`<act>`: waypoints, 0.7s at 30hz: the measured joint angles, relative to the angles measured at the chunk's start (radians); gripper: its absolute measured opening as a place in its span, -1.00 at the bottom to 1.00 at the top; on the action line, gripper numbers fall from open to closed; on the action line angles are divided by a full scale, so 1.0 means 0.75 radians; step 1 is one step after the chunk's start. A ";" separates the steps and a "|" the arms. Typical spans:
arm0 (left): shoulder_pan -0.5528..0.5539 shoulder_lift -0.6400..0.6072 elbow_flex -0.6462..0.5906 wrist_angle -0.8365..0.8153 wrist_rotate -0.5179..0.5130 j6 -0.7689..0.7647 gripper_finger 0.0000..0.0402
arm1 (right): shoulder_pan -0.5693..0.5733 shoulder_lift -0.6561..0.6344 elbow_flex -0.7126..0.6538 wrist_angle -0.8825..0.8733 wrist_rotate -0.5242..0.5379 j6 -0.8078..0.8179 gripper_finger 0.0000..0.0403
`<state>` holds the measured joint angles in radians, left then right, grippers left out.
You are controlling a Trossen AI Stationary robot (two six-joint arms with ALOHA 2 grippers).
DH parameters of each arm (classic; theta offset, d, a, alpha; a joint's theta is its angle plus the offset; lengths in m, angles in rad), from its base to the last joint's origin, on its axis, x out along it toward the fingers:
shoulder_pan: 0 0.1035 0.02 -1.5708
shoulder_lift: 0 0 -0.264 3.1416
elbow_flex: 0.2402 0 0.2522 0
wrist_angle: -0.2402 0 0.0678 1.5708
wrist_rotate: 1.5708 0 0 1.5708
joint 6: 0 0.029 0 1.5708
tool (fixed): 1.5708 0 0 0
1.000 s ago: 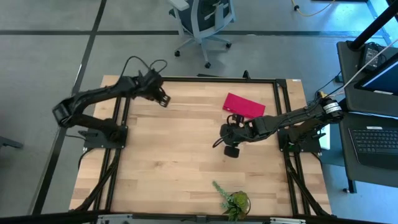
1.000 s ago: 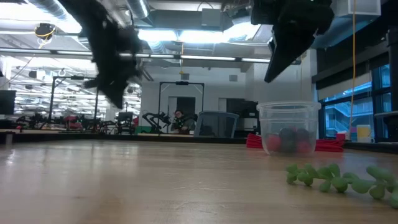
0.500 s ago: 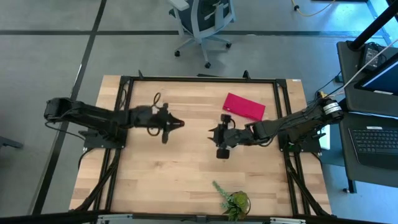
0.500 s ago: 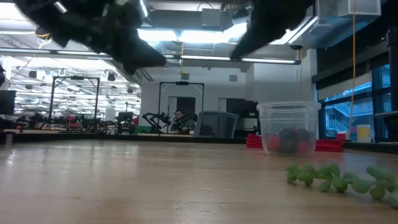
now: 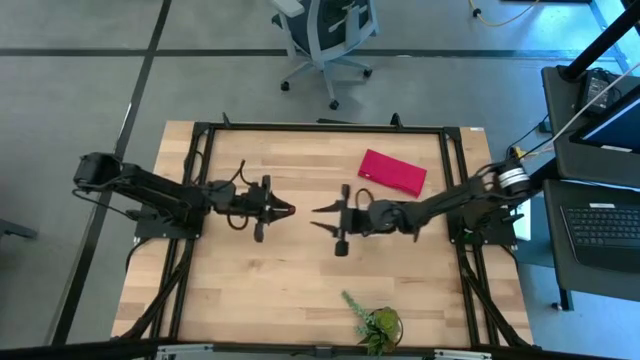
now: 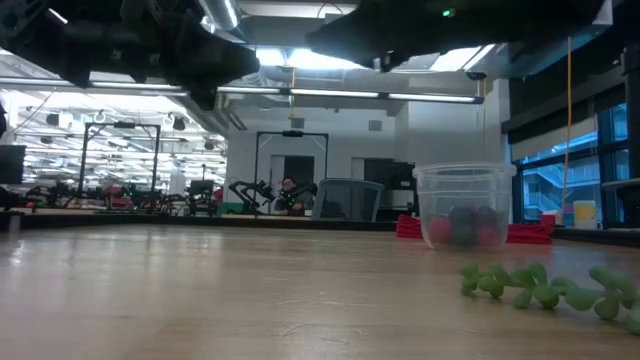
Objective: Pick and placing Produce into tupperware
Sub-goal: Put the red cherry into the transparent container
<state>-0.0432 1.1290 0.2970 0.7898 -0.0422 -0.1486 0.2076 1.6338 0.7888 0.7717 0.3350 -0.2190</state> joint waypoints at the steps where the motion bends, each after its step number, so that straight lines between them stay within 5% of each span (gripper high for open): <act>1: 0.000 0.007 0.002 0.003 0.000 0.000 -0.71 | -0.008 0.036 0.028 0.009 -0.038 -0.001 -0.30; 9: 0.000 0.059 0.002 0.020 0.001 -0.001 -0.71 | -0.036 0.257 0.268 -0.007 -0.098 -0.169 -0.30; 21: -0.012 0.058 0.002 0.016 0.008 0.003 -0.70 | -0.043 0.264 0.349 -0.066 -0.099 -0.167 -0.43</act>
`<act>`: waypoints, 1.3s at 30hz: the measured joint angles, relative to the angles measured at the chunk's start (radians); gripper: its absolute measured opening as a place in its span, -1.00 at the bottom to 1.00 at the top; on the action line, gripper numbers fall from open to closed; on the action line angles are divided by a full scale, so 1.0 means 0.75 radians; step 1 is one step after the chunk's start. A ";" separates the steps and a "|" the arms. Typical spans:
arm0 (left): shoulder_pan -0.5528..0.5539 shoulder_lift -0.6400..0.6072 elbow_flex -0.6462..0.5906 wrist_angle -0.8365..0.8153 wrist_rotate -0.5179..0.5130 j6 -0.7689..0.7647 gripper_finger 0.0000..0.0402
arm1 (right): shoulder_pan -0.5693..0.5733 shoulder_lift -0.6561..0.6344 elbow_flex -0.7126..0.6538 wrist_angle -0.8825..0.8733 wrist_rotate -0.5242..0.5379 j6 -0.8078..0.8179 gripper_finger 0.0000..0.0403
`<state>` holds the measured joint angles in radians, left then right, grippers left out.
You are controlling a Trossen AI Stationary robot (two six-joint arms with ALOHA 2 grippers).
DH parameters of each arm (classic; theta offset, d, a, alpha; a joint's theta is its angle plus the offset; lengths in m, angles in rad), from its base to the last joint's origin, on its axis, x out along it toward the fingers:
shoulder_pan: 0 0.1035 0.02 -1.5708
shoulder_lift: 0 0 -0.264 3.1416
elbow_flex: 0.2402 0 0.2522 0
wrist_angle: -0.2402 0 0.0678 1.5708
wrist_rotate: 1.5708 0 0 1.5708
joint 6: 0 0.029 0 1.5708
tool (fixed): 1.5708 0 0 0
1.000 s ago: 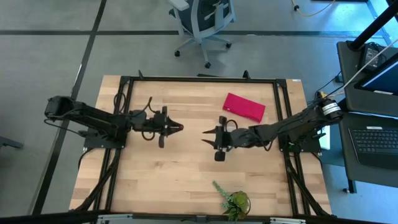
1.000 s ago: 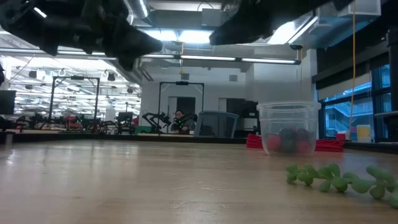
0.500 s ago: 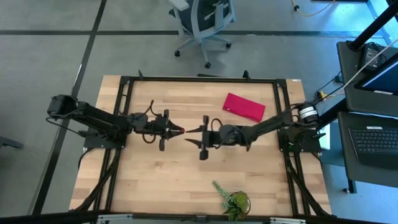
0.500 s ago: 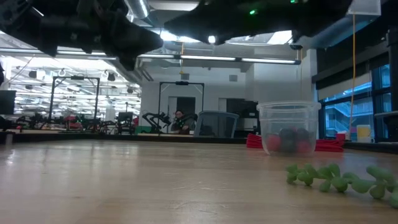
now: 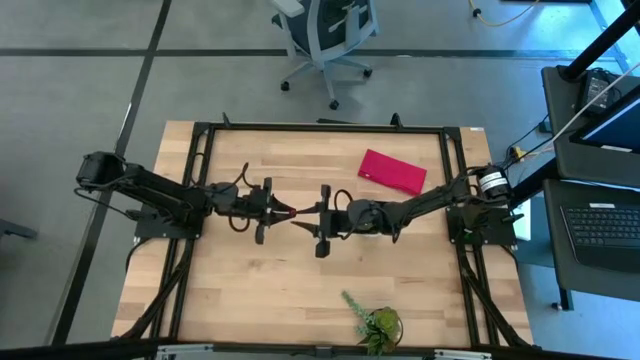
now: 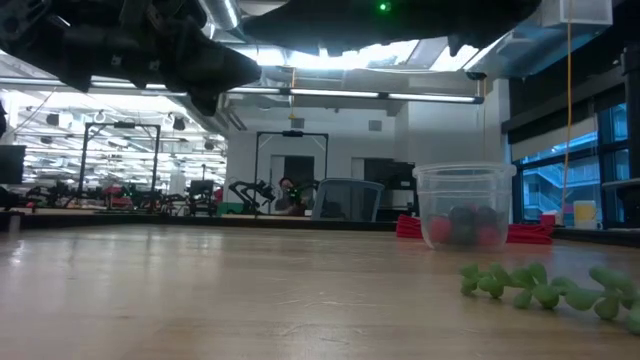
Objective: Pick and placing Produce into tupperware
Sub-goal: Put the red cherry into the transparent container
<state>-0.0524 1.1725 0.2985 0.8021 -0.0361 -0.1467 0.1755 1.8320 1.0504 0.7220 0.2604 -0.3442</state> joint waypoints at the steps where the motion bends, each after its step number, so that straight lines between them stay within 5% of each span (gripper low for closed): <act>1: -0.004 0.000 0.000 0.000 0.001 0.000 -0.70 | -0.001 0.000 0.000 0.000 -0.001 -0.001 -0.45; 20: -0.063 0.000 0.000 0.042 0.002 0.061 -0.70 | -0.030 0.000 0.000 -0.016 -0.104 0.039 -0.61; 28: -0.063 0.000 0.000 0.042 0.002 0.061 -0.70 | -0.030 0.000 0.000 -0.014 -0.104 0.038 -0.95; 39: -0.062 0.000 0.000 0.033 0.001 0.031 -0.67 | -0.029 0.000 0.000 -0.019 -0.103 0.075 -0.98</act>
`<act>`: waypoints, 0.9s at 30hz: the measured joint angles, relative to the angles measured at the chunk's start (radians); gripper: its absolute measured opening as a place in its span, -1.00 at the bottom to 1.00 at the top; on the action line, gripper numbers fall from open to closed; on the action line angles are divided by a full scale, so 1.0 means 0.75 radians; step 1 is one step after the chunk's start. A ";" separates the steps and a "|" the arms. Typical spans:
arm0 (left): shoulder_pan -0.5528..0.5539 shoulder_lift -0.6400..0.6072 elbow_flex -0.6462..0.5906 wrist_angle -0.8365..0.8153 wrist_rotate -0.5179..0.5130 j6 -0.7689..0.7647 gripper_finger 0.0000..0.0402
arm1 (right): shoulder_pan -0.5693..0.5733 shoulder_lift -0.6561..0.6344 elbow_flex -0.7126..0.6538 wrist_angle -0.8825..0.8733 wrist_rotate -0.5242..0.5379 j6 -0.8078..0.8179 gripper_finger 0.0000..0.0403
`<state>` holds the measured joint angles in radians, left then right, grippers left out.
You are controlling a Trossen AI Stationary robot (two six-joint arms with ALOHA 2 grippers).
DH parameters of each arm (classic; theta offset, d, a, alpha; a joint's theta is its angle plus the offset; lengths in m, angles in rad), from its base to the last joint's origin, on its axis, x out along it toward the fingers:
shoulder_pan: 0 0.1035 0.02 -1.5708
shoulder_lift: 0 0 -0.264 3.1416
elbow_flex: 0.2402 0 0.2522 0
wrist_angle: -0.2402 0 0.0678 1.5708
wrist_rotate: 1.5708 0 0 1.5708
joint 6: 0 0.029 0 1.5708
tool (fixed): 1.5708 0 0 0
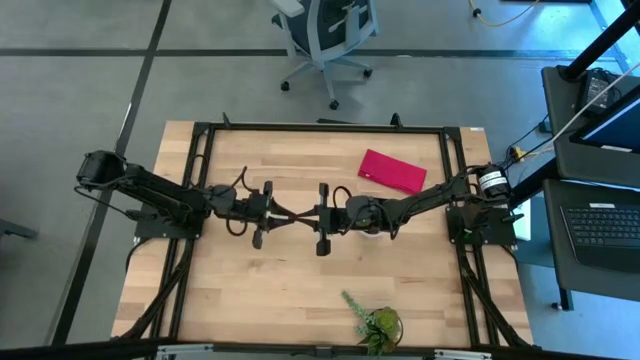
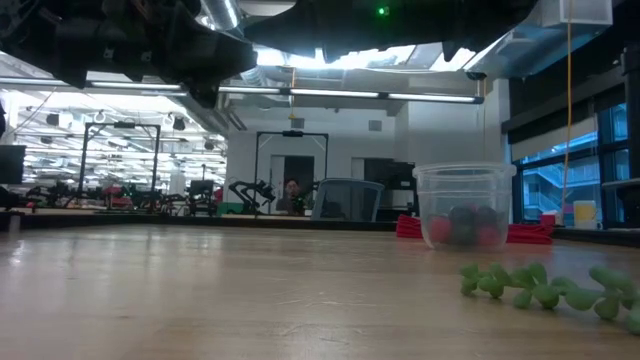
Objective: Pick and placing Produce into tupperware
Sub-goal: Put the red cherry into the transparent container
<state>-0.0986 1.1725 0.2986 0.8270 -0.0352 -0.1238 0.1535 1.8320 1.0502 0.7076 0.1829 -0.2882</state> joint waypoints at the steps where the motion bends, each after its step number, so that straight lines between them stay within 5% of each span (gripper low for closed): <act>1: 0.000 0.000 0.000 0.000 0.000 -0.004 -0.64 | 0.000 0.000 0.000 0.000 0.000 0.000 -0.98; 13: 0.000 -0.005 0.002 -0.077 -0.020 -0.128 0.16 | 0.040 -0.096 -0.001 -0.292 0.164 0.007 -0.99; 19: 0.001 -0.039 0.002 -0.217 -0.026 -0.141 0.21 | 0.095 -0.258 -0.012 -0.730 0.297 0.161 -1.00; 27: 0.003 -0.041 0.002 -0.316 -0.043 -0.140 0.19 | 0.121 -0.420 -0.014 -1.433 0.438 0.669 -1.00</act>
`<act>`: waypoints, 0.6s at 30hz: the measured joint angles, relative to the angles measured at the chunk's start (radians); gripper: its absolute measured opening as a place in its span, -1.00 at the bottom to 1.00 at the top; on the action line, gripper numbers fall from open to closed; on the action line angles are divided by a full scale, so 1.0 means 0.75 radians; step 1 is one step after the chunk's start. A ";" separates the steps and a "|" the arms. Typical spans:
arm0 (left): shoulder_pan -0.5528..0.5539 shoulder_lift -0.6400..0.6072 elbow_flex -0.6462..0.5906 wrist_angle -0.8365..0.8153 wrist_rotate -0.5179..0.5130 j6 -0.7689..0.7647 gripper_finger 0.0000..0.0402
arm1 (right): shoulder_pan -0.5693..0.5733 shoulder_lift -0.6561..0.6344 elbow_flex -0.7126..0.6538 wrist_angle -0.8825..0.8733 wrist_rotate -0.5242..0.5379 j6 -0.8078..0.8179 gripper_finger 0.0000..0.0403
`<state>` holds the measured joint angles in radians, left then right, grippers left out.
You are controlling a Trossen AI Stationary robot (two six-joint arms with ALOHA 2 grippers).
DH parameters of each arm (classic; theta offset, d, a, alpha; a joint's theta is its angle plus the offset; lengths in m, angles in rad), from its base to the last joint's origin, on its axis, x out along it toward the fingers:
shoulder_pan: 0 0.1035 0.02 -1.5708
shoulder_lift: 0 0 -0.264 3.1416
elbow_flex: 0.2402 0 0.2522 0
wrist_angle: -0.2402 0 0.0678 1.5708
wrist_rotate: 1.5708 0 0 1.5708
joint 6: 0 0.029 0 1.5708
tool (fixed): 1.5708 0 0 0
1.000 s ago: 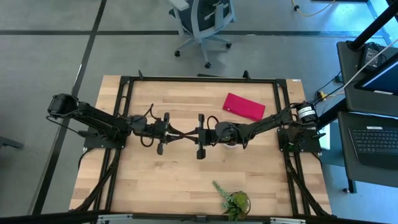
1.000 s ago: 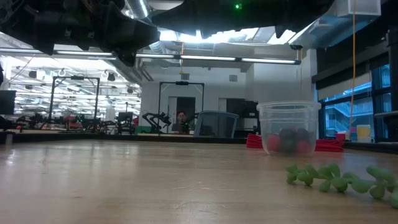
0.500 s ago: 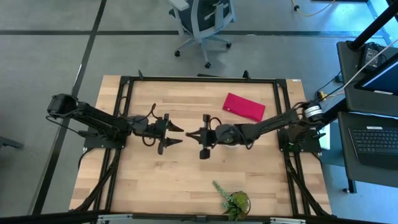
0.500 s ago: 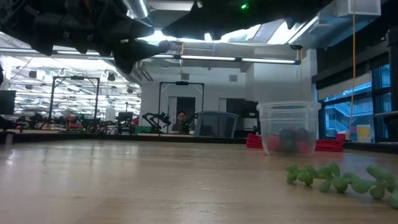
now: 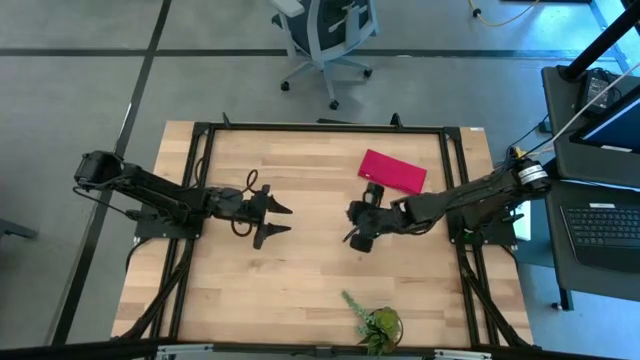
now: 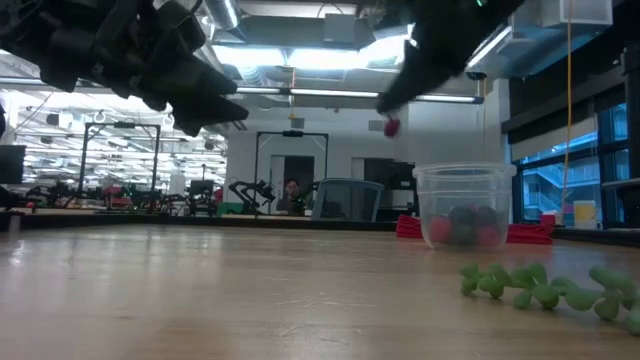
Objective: Pick and placing Produce into tupperware
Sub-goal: Put the red cherry into the transparent container
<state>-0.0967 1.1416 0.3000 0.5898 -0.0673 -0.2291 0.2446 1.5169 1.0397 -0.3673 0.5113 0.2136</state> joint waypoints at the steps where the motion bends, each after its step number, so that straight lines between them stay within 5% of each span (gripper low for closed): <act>1: 0.000 0.000 0.000 -0.005 0.000 0.000 0.19 | 0.003 0.004 0.000 -0.055 0.002 0.045 -1.00; 18: 0.000 0.000 -0.002 -0.050 0.000 0.004 0.19 | 0.020 0.025 -0.077 -0.404 -0.021 0.420 -1.00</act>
<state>-0.0967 1.1416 0.2989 0.5521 -0.0676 -0.2260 0.2596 1.5355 0.9820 -0.6705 0.4952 0.5289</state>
